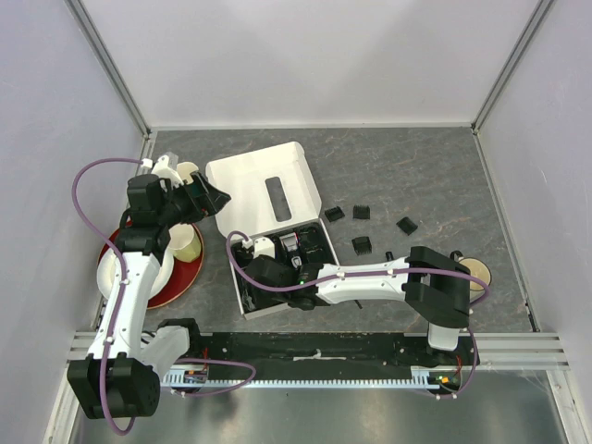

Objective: Sort the hair-cutting tools

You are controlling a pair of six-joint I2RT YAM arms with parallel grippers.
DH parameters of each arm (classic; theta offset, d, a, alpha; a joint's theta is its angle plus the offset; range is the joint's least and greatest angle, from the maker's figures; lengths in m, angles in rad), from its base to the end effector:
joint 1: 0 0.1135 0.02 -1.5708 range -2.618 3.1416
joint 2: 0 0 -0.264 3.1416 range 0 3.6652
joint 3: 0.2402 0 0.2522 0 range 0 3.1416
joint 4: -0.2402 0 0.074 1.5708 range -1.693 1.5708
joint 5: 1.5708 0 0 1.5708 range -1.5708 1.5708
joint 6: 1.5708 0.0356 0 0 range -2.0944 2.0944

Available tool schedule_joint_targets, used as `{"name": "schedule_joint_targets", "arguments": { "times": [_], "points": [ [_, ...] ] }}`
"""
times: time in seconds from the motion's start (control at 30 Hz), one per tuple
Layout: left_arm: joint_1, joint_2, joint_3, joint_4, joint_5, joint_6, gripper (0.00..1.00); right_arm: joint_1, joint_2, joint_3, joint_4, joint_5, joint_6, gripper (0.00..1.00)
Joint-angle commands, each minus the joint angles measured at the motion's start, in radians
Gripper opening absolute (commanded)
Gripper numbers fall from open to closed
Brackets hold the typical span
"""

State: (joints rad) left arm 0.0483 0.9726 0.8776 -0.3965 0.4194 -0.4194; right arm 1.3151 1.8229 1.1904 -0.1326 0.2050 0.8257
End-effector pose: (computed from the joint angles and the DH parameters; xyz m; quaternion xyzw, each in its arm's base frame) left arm 0.2152 -0.0041 0.3179 -0.0904 0.8410 -0.2682 0.4610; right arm 0.1075 0.3827 0.1973 -0.1828 0.8976 0.2970 0.2697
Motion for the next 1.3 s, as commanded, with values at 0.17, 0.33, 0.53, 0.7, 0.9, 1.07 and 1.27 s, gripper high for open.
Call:
{"name": "schedule_joint_targets", "arguments": {
  "times": [0.17, 0.33, 0.53, 0.7, 0.9, 1.07, 1.27],
  "points": [
    [0.001, -0.002, 0.023, 0.004, -0.004, 0.037, 0.91, 0.012, -0.028, 0.055, -0.050, 0.094, -0.014, 0.47],
    [0.002, 0.000, 0.023, 0.002, -0.004, 0.036, 0.91, 0.012, -0.033, 0.061, -0.051, 0.120, -0.036, 0.42],
    [0.001, 0.001, 0.021, 0.004, -0.004, 0.037, 0.91, 0.013, -0.008, 0.072, -0.053, 0.125, -0.042, 0.29],
    [0.001, 0.002, 0.021, 0.004, -0.004, 0.036, 0.91, 0.013, 0.016, 0.074, -0.048, 0.120, -0.045, 0.25],
    [0.002, 0.002, 0.021, 0.004, -0.005, 0.036, 0.91, 0.012, 0.042, 0.083, -0.048, 0.116, -0.046, 0.24],
    [0.001, 0.002, 0.021, 0.002, -0.004, 0.036, 0.91, 0.012, 0.062, 0.089, -0.067, 0.120, -0.039, 0.23],
    [0.002, 0.003, 0.021, 0.002, -0.002, 0.036, 0.91, 0.013, 0.091, 0.132, -0.137, 0.132, -0.014, 0.20]
  ]
}}
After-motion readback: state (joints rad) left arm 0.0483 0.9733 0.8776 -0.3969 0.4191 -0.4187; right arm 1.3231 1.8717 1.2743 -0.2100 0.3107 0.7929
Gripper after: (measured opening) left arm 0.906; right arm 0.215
